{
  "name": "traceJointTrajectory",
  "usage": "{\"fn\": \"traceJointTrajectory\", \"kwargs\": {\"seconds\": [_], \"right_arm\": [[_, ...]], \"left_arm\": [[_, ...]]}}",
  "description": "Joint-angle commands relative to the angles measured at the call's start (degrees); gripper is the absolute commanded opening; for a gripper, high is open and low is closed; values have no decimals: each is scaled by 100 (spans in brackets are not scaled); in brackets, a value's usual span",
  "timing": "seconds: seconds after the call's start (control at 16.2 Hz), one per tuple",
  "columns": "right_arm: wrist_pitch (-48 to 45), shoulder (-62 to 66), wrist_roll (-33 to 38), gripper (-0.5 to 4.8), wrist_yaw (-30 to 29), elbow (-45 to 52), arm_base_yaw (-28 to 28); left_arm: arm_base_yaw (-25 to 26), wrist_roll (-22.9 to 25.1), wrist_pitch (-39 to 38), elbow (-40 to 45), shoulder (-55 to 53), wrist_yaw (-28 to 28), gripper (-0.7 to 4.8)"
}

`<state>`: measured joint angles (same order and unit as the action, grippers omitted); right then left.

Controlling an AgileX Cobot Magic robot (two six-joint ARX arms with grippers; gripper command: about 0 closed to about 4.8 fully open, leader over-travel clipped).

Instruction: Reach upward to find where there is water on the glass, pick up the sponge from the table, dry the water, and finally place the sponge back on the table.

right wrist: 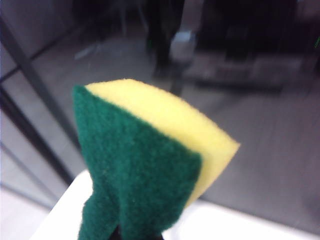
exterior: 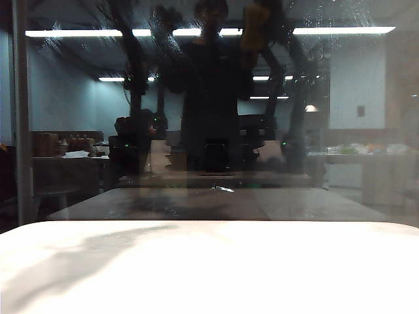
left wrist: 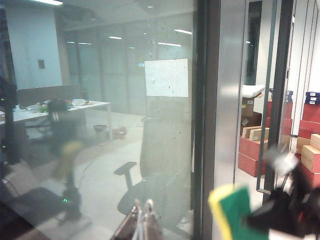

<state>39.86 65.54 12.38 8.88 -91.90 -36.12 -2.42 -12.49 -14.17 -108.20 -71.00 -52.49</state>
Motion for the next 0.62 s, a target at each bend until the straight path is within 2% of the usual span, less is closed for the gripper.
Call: {"fn": "traceJointTrajectory", "kwargs": {"seconds": [0.06,0.43,0.62], "right_arm": [[-68,-13,-553,-9,420,-664,48],[-654,-4,-1298,-9,420,-1362,778],[-876,201,-1392,-9,-33,-1814,1226]], "left_arm": [[4,2,57,-31,28,-24,-6],[4,4,59,-31,28,-24,-6],[4,4,57,-31,26,-22,-6]]}}
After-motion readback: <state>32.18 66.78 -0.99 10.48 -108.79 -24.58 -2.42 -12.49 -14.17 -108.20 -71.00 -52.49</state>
